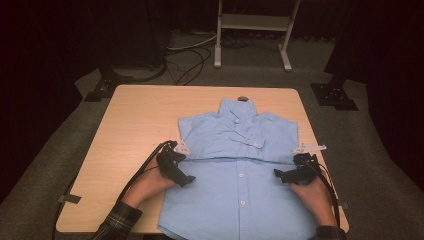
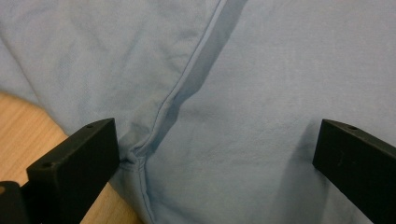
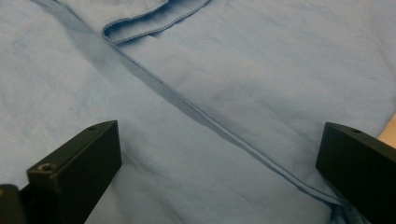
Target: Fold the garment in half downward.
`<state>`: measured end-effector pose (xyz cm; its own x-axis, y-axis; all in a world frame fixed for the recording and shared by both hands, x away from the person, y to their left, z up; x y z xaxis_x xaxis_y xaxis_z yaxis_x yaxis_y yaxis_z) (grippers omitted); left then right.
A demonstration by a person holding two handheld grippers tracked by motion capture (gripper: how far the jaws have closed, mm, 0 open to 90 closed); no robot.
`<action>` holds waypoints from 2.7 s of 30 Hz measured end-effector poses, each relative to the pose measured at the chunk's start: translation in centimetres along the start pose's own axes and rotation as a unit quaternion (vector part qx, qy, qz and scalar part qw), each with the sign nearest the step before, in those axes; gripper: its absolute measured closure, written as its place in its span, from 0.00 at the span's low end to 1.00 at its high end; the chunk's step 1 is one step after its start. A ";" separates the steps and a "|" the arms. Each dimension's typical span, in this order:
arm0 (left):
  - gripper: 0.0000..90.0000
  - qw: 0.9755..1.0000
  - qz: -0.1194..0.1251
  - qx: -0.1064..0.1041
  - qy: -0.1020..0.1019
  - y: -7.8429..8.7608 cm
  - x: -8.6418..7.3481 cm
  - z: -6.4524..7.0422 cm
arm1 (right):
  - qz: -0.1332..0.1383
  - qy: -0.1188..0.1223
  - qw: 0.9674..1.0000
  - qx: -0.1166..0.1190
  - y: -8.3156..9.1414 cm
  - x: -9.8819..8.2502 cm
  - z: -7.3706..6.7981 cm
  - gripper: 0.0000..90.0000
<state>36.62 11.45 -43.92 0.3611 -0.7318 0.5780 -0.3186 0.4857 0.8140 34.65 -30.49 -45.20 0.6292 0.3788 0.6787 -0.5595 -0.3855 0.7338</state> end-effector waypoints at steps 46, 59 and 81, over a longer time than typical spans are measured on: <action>0.00 0.998 0.024 0.050 0.042 5.4 -5.3 0.2 | -0.011 0.037 0.999 0.033 -1.0 1.5 -7.0 0.00; 0.00 0.998 0.023 0.032 0.050 2.2 -3.8 -1.5 | -0.020 0.082 0.994 0.066 -1.8 2.2 -5.2 0.00; 0.00 0.998 0.006 0.030 0.051 4.4 -6.4 -0.5 | -0.015 0.080 0.994 0.068 -1.1 1.0 -8.4 0.00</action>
<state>33.30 18.51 -44.05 0.4434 -0.6717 0.5935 -0.3746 0.4626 0.8035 31.38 -22.61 -45.05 0.5442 0.5165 0.6611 -0.4571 -0.4782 0.7499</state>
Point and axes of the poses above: each handheld gripper's, and its own axes: y roughly backward along the jaws, x roughly out of its top, z roughly to its right, the point moved 1 cm from there along -y, roughly forward along the jaws, and after that the axes turned 2 degrees about x, right-handed, at the moved point
